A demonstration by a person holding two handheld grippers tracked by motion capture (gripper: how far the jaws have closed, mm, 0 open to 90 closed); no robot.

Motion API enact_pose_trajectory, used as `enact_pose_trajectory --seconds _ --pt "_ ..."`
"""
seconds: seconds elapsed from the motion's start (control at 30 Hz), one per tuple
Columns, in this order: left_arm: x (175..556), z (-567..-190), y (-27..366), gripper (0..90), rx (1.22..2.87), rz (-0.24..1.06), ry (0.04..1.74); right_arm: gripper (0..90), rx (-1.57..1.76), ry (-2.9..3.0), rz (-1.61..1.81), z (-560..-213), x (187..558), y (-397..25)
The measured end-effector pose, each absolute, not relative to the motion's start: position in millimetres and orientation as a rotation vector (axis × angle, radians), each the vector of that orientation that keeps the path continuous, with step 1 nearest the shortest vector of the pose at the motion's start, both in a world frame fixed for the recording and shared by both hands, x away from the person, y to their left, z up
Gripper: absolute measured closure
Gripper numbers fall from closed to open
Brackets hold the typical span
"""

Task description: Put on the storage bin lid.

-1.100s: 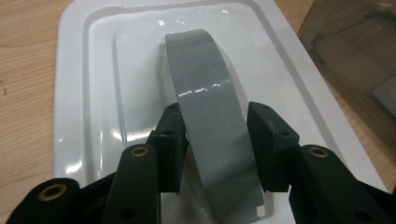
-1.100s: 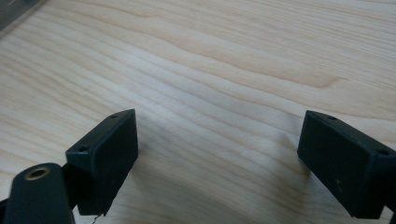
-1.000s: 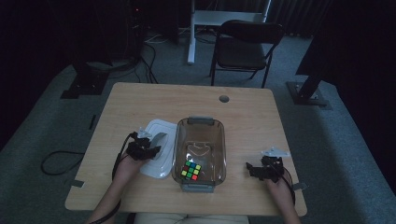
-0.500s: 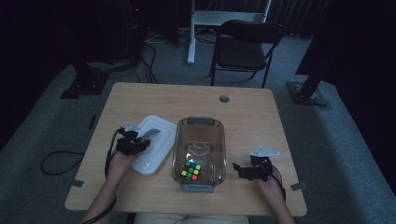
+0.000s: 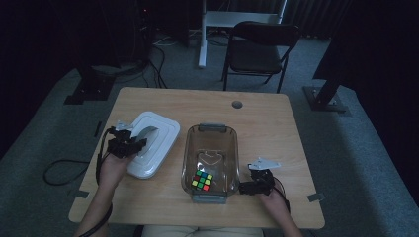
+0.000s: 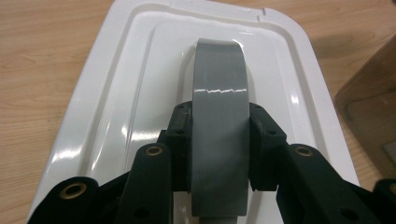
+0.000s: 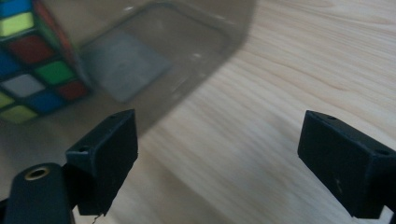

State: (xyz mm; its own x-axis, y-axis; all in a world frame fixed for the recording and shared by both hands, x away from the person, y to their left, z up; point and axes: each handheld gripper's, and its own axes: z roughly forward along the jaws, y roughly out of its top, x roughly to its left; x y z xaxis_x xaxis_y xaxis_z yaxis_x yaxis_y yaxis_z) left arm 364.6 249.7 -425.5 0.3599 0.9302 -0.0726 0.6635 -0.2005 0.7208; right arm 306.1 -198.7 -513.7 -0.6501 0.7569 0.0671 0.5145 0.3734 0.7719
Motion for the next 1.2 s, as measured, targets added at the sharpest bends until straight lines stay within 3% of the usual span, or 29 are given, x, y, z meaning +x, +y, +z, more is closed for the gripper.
enact_pose_trajectory --seconds 0.33,0.63,0.77,1.2 --pt "350.6 -389.2 260.7 67.7 1.897 0.533 1.35 12.2 1.081 2.342 1.166 -515.8 303.5 -186.7" --pt "339.3 -361.2 251.6 67.7 1.899 0.539 1.264 11.8 0.972 2.407 1.191 -514.5 306.4 -146.0" --pt "339.9 -355.4 247.8 67.7 1.895 0.478 1.227 11.8 0.929 2.426 1.19 -513.9 310.7 -130.6" --pt "344.6 -357.1 213.3 67.7 1.992 0.461 1.168 11.9 0.89 2.444 1.237 -515.0 328.7 -91.9"
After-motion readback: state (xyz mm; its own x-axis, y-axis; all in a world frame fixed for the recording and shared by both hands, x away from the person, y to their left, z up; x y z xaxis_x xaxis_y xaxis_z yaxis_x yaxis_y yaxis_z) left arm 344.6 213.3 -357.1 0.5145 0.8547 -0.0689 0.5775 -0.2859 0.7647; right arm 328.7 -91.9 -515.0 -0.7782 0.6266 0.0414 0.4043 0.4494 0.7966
